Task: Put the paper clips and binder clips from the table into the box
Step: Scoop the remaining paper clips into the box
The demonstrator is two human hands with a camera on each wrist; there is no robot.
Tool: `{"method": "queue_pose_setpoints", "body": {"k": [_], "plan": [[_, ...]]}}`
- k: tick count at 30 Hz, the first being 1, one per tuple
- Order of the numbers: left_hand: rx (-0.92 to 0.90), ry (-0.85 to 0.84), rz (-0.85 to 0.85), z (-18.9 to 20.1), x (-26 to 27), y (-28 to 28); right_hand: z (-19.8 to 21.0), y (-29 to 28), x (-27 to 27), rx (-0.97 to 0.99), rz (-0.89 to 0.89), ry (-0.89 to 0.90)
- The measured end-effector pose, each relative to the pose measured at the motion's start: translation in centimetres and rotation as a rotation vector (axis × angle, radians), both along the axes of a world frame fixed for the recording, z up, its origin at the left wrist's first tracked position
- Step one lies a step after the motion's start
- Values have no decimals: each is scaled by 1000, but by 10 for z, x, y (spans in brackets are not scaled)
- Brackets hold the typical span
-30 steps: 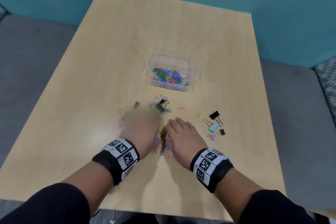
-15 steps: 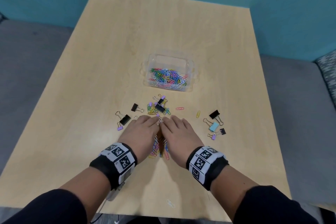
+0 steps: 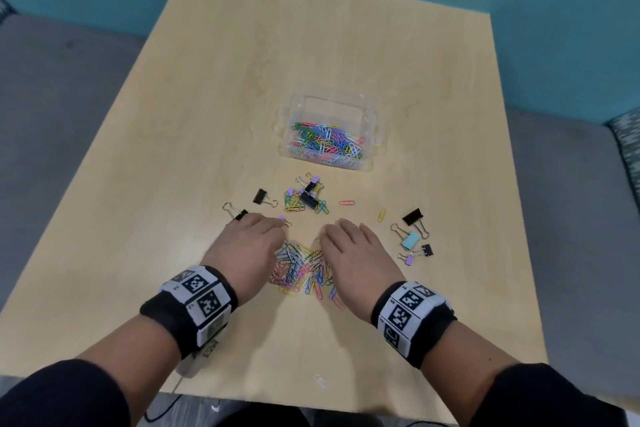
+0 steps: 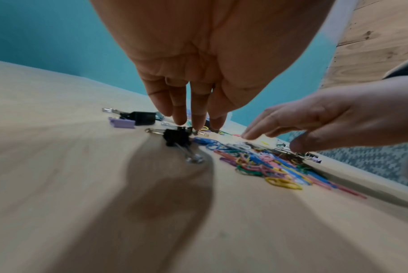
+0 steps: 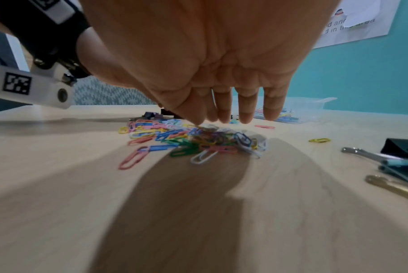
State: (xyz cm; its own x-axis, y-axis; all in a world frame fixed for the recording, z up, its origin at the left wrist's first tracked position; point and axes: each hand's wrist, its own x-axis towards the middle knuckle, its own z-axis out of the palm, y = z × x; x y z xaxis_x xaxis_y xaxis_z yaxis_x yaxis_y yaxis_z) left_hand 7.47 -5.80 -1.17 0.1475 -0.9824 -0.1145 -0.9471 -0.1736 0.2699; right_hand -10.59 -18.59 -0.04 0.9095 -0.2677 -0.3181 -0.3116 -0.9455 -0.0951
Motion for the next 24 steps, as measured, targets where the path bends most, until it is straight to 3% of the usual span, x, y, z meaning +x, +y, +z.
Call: {"method": "queue_pose_setpoints", "body": {"k": [7,15,19,24], "plan": [[92,-125,58,1,3,-16,-3,-11,32,-30,-32,-36],[159,-214,-16,-1,-8,-37,-8,-5,13,-27,-27,-43],[149,-201,-12,-3,-12,-35,-7,-21,18,0,-165,-95],[140,-154,-38,-4,-15,-38,-12,-14,18,14,-118,-40]]}}
